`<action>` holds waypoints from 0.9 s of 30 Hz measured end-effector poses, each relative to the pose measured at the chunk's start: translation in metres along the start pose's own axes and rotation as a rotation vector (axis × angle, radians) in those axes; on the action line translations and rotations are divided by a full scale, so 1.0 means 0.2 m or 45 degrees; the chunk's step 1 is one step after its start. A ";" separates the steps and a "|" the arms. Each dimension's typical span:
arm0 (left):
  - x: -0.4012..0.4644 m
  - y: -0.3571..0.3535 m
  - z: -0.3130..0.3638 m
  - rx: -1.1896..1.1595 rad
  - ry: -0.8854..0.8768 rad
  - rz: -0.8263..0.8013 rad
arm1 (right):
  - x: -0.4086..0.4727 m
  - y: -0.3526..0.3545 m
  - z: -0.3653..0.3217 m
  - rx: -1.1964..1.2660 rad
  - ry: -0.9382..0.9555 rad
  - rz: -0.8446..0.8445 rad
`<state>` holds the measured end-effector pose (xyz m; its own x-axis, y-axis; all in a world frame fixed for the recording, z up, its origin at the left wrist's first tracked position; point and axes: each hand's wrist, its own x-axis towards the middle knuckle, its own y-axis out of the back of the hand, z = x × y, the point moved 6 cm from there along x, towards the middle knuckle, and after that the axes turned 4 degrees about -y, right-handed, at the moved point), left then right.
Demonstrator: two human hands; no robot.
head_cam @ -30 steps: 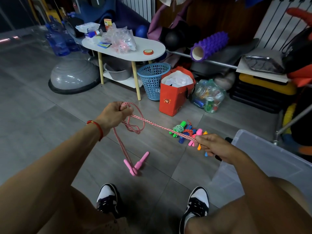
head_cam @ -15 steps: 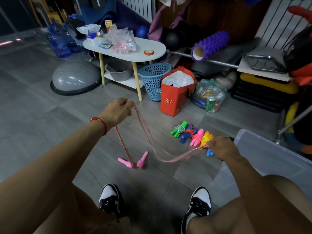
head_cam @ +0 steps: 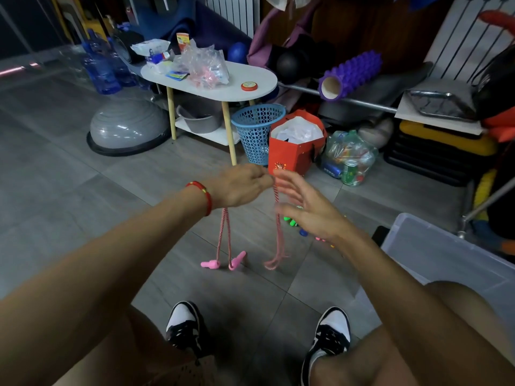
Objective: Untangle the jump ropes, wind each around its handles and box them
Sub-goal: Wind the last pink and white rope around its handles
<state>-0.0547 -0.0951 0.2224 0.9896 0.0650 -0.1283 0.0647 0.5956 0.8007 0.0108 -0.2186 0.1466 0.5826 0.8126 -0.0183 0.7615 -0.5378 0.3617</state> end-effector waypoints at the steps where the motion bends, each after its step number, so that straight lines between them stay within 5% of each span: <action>1: 0.01 -0.03 0.02 0.093 -0.050 -0.029 | 0.02 -0.02 -0.09 -0.036 0.053 -0.031; 10: -0.07 -0.06 -0.12 -0.043 -0.056 -0.104 | 0.02 0.03 -0.27 -0.862 0.162 0.070; 17: -0.22 -0.11 -0.46 -0.311 0.011 -0.084 | -0.06 0.38 -0.09 -0.446 0.037 0.184; 22: -0.18 -0.18 -0.35 -0.341 -0.080 -0.068 | -0.09 0.27 0.16 -0.666 -0.363 -0.234; 27: -0.08 -0.23 -0.09 -0.232 -0.188 -0.190 | -0.04 -0.06 -0.02 -0.678 -0.119 -0.331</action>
<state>-0.0761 -0.1080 0.1770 0.9797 -0.1437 -0.1395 0.2002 0.7248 0.6593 -0.0037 -0.2176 0.1456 0.4376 0.8660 -0.2420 0.6491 -0.1180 0.7515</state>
